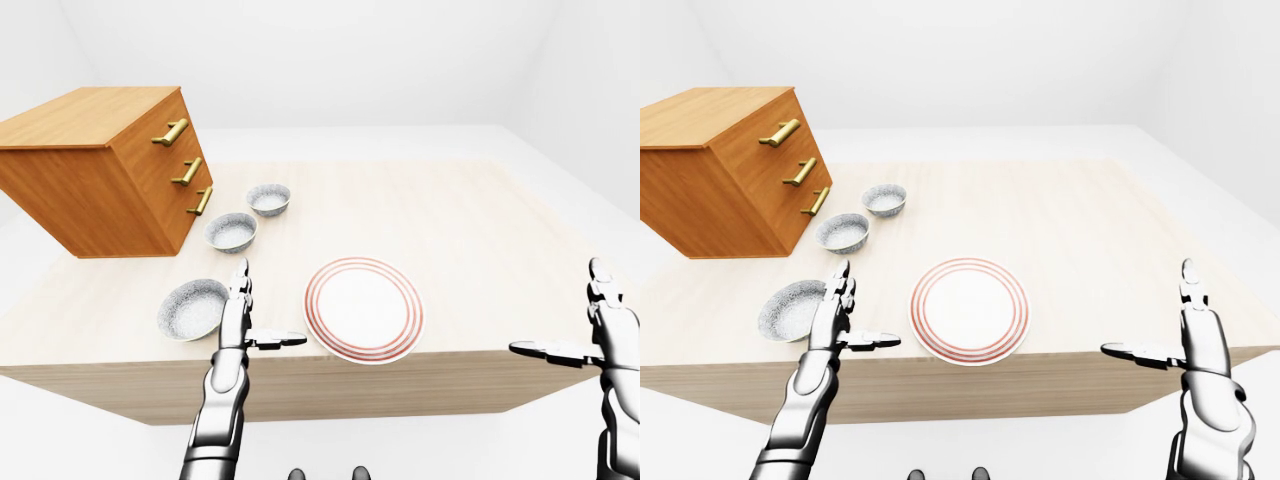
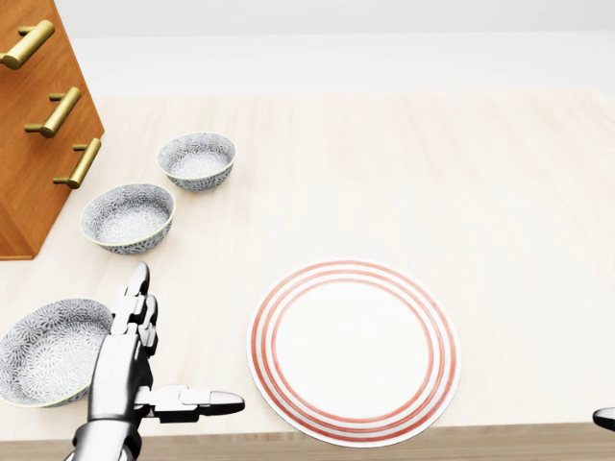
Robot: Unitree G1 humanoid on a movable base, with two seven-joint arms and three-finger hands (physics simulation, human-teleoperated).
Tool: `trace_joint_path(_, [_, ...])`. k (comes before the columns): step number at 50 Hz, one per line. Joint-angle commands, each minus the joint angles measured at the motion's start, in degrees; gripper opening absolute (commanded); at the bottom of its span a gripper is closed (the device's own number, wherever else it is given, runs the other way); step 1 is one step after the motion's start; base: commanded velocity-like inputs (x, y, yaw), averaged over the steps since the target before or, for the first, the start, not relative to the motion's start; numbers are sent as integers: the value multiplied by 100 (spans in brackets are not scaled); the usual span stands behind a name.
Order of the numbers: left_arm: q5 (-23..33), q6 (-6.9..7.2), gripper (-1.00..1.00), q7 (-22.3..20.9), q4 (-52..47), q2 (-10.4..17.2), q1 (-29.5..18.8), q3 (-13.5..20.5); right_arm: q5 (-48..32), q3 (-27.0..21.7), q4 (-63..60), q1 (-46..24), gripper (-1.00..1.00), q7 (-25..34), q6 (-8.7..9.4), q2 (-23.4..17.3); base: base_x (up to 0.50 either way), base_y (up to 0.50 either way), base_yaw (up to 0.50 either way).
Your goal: Put the bowl in the middle on the plate.
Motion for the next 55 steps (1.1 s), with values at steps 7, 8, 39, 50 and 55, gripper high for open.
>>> trace_joint_path(7, [56, 53, 100, 130, 88, 2, -45, 20, 47, 40, -79, -114, 100, -180, 373, -22, 0, 0, 0])
trace_joint_path(8, [55, 83, 100, 123, 17, -2, -10, 8, 53, 41, -144, -105, 100, -181, 419, -11, 0, 0, 0])
trace_joint_path(39, [98, 40, 100, 105, 119, 0, -60, -15, 288, 289, -712, -160, 100, 32, 437, 223, 0, 0, 0])
trace_joint_path(50, [101, 39, 100, 90, 116, -2, -51, -22, 311, 283, -780, -156, 100, 105, 437, 225, 0, 0, 0])
trace_joint_path(55, [130, 115, 100, 91, -31, -16, 17, -53, 331, 267, -793, -149, 100, 128, 437, 208, 3, 0, 0])
